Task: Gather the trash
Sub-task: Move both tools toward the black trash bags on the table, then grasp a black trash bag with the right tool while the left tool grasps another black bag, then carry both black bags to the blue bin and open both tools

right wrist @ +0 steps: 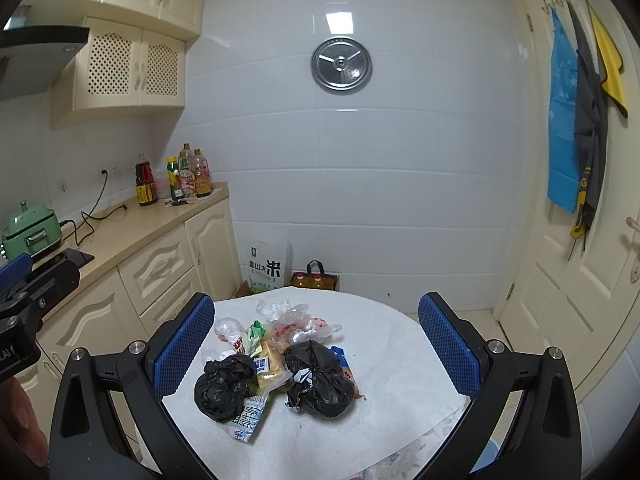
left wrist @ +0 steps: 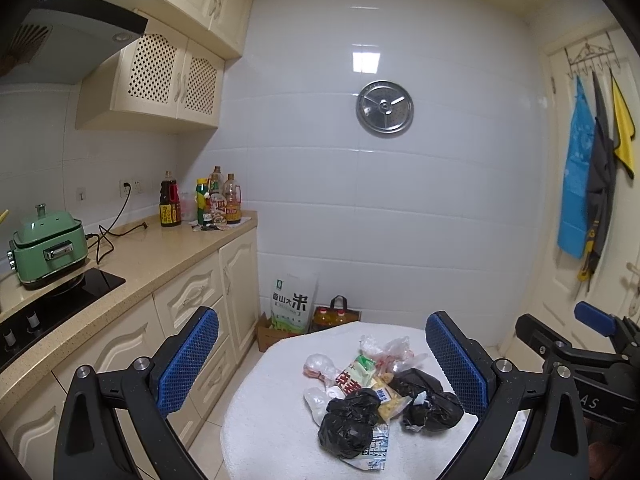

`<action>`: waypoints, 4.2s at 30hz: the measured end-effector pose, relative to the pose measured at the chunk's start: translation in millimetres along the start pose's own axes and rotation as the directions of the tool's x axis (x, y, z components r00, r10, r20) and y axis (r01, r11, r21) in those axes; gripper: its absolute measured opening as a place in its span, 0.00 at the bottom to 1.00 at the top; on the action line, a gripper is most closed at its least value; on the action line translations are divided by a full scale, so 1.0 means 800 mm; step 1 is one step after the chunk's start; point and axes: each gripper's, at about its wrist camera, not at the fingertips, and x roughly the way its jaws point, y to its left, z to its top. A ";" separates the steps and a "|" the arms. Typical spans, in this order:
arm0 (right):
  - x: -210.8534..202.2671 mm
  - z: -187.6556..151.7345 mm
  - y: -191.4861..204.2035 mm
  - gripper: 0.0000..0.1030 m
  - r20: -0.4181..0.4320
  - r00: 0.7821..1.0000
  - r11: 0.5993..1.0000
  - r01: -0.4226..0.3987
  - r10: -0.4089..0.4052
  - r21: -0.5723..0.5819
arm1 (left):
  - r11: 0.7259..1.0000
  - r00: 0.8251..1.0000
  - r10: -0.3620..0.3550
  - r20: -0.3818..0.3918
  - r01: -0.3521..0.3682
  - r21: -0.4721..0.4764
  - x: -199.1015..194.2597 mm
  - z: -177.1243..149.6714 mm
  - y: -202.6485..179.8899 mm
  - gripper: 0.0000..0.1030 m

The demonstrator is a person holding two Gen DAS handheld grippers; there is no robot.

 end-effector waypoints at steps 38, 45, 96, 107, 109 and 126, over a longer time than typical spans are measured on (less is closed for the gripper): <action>0.181 -0.080 -0.034 1.00 -0.320 0.946 0.999 -0.048 0.044 -0.005 | 0.998 0.946 0.000 -0.323 0.019 0.055 0.187 -0.059 -0.023 1.00; 0.219 -0.112 -0.047 1.00 -0.417 0.908 0.999 -0.041 0.038 0.003 | 0.995 0.910 -0.002 -0.414 0.045 0.093 0.246 -0.093 -0.034 1.00; 0.094 -0.149 -0.204 0.66 -0.243 0.951 0.921 -0.090 0.192 0.379 | 0.923 0.889 -0.307 -0.340 0.365 0.121 0.128 -0.098 -0.143 0.60; 0.024 -0.217 -0.399 0.66 -0.323 0.941 0.826 0.262 -0.103 0.499 | 0.741 0.685 -0.521 -0.510 0.660 0.128 0.116 -0.166 -0.361 0.60; 0.022 -0.239 -0.433 0.66 -0.358 0.925 0.795 0.312 -0.129 0.520 | 0.706 0.640 -0.528 -0.558 0.696 0.130 0.115 -0.190 -0.403 0.60; 0.099 -0.390 -0.603 0.78 -0.553 0.827 0.564 0.507 -0.105 0.651 | 0.611 0.472 -0.300 -0.829 0.762 0.213 0.207 -0.368 -0.608 0.81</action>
